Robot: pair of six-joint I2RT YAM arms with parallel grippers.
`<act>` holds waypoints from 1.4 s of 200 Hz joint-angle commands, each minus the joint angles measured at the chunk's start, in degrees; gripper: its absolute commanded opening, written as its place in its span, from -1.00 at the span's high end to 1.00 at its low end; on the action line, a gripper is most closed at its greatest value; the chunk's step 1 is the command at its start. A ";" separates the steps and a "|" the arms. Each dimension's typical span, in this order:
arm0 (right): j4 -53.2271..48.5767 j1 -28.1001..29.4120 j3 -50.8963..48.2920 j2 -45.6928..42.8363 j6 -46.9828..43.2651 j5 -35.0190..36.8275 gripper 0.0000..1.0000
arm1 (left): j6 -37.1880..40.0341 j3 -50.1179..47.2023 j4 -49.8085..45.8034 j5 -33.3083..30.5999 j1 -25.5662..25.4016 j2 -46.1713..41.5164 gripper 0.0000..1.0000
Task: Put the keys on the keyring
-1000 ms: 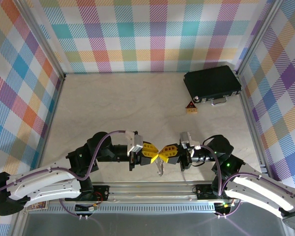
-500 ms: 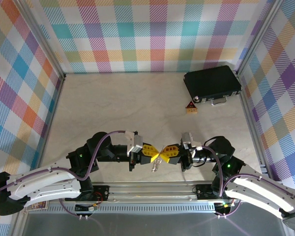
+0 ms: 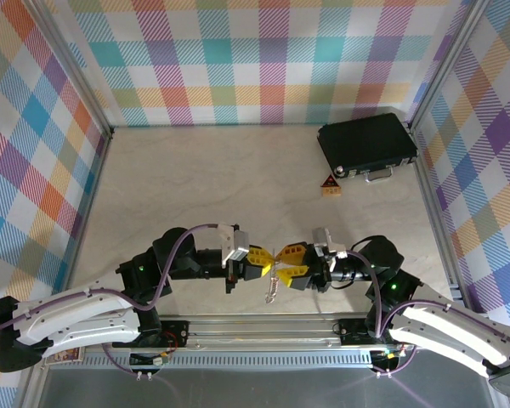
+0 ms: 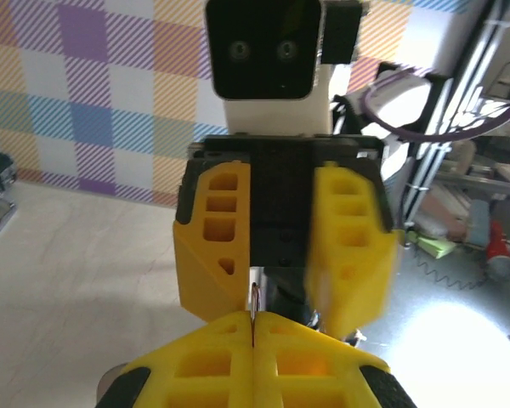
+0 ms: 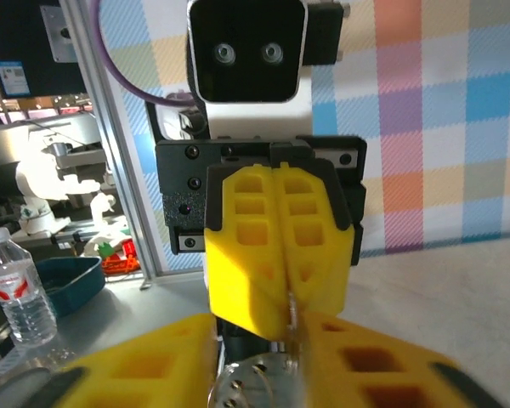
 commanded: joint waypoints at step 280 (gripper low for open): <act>-13.04 -1.59 17.54 50.35 9.96 19.66 -0.59 | -16.51 -1.03 1.60 -18.85 34.52 1.88 1.00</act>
